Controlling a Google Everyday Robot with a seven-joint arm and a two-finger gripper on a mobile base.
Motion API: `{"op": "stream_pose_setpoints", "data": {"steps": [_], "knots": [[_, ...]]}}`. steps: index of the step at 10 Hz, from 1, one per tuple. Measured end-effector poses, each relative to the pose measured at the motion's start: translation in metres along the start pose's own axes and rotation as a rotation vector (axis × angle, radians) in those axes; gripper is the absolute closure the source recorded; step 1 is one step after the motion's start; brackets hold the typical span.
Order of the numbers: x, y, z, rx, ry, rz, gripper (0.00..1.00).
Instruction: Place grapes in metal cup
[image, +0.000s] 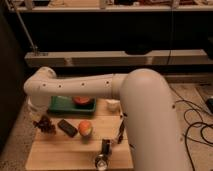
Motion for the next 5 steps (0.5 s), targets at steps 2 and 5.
{"op": "stream_pose_setpoints", "data": {"steps": [2,5], "knots": [[0.0,0.002,-0.048,-0.038,0.046,-0.019,1.0],[-0.036,0.019,-0.116,-0.097,0.116,-0.01,1.0]]}}
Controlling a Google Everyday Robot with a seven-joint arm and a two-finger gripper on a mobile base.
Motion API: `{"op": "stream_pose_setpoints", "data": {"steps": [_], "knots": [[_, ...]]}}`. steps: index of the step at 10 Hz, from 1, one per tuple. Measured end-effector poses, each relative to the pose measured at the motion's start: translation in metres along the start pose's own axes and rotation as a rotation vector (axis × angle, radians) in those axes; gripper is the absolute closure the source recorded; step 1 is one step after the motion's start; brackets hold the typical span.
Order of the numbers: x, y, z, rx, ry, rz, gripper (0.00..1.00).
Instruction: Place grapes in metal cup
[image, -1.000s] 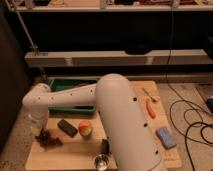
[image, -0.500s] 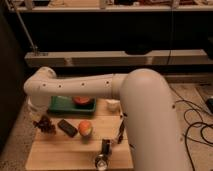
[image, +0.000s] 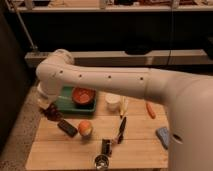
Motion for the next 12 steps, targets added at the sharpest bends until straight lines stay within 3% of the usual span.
{"op": "stream_pose_setpoints", "data": {"steps": [3,6,10,12], "knots": [[-0.05,0.021,-0.037,-0.033,0.055,0.052,1.0],[-0.087,0.022,-0.064,-0.059,0.12,0.087,1.0],[-0.114,0.011,-0.091,-0.088,0.199,0.11,1.0],[-0.113,0.006,-0.094,-0.087,0.208,0.099,1.0]]}}
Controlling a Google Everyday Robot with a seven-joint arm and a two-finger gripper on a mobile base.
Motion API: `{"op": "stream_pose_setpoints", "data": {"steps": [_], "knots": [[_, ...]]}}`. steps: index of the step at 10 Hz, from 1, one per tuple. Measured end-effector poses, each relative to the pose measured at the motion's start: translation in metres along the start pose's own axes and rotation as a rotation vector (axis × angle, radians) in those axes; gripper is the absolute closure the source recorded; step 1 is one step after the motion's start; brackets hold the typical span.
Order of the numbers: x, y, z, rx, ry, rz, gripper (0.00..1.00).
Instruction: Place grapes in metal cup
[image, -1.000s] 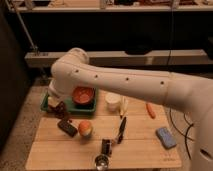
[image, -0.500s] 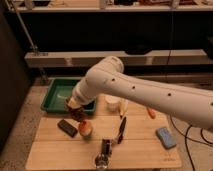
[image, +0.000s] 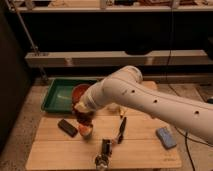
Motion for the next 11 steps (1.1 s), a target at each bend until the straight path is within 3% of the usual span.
{"op": "stream_pose_setpoints", "data": {"steps": [4,6,11], "knots": [[-0.014,-0.043,-0.013,0.033,-0.012,-0.035,1.0],[-0.03,-0.054,-0.017,0.039,-0.028,-0.021,1.0],[-0.068,-0.061,0.009,0.101,-0.03,0.031,1.0]]}}
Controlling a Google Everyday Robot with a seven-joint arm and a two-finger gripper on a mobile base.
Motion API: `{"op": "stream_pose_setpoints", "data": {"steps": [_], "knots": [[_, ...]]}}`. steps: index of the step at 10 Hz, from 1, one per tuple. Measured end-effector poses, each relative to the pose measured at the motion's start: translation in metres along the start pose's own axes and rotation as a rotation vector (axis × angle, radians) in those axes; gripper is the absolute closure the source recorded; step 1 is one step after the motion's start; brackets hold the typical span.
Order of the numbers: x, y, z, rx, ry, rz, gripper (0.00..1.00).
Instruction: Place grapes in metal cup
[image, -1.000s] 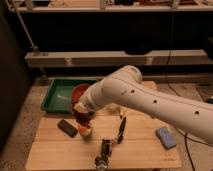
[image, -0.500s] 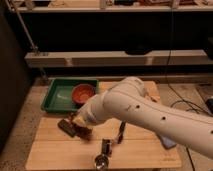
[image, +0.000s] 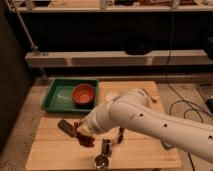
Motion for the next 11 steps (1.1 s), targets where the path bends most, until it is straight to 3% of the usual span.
{"op": "stream_pose_setpoints", "data": {"steps": [4,7,11], "knots": [[-0.003,-0.005,-0.005,0.007,0.014,0.006,1.0],[0.001,-0.015,-0.014,-0.059,0.025,-0.053,1.0],[0.002,-0.015,-0.014,-0.059,0.026,-0.053,1.0]]}}
